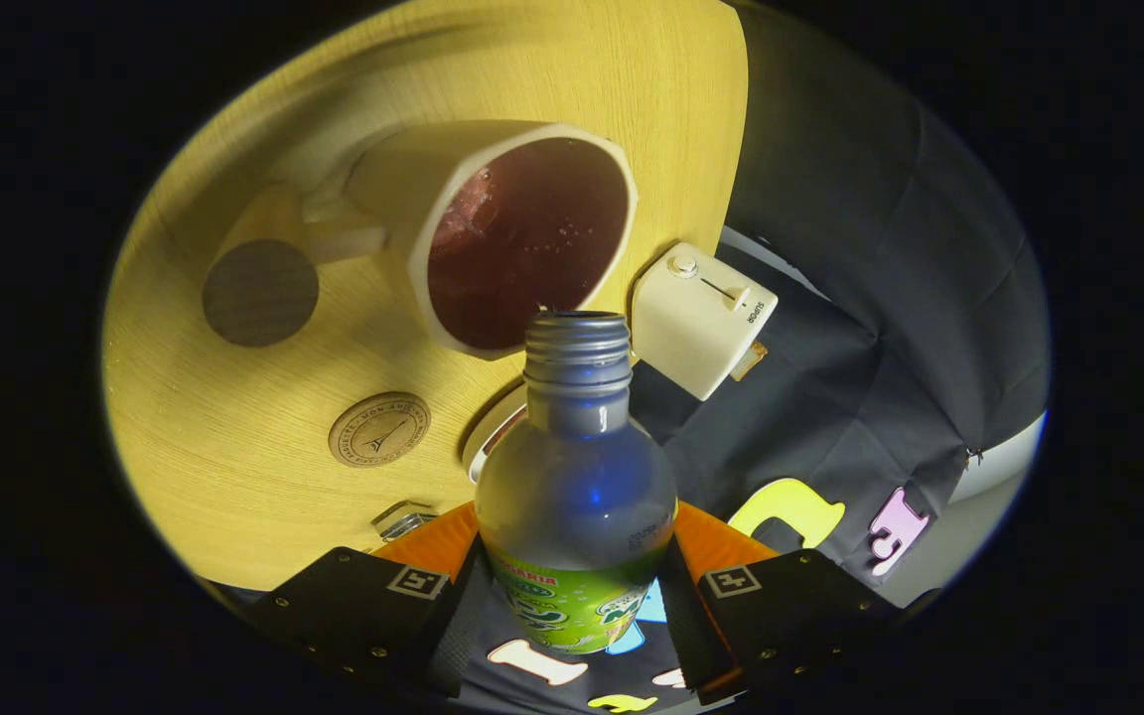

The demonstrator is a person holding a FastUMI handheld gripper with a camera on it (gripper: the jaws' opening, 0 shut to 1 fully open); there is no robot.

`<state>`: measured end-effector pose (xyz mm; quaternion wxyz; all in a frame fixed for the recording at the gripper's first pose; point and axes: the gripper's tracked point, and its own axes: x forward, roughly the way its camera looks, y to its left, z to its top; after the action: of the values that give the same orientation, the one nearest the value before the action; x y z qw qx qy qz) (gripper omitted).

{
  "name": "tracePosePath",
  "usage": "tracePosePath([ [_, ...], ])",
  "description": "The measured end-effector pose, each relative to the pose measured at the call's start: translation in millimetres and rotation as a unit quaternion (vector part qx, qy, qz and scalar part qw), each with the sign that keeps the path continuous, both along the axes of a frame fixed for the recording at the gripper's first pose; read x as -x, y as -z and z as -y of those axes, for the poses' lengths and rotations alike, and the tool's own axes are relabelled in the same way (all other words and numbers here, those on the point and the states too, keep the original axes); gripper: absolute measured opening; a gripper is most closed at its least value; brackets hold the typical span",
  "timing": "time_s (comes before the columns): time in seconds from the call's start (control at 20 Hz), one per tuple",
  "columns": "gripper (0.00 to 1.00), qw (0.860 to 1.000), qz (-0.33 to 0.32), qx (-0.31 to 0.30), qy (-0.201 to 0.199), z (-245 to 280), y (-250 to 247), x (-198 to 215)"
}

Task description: Take the bottle from table, then pour the juice into the cup, finally place the bottle on the coaster

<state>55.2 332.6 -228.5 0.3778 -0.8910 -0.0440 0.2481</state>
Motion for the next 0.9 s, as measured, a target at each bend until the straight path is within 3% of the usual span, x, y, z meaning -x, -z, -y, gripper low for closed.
tracePosePath([
  [0.9,0.79,0.998,-0.043,-0.038,0.021,13,12,5],
])
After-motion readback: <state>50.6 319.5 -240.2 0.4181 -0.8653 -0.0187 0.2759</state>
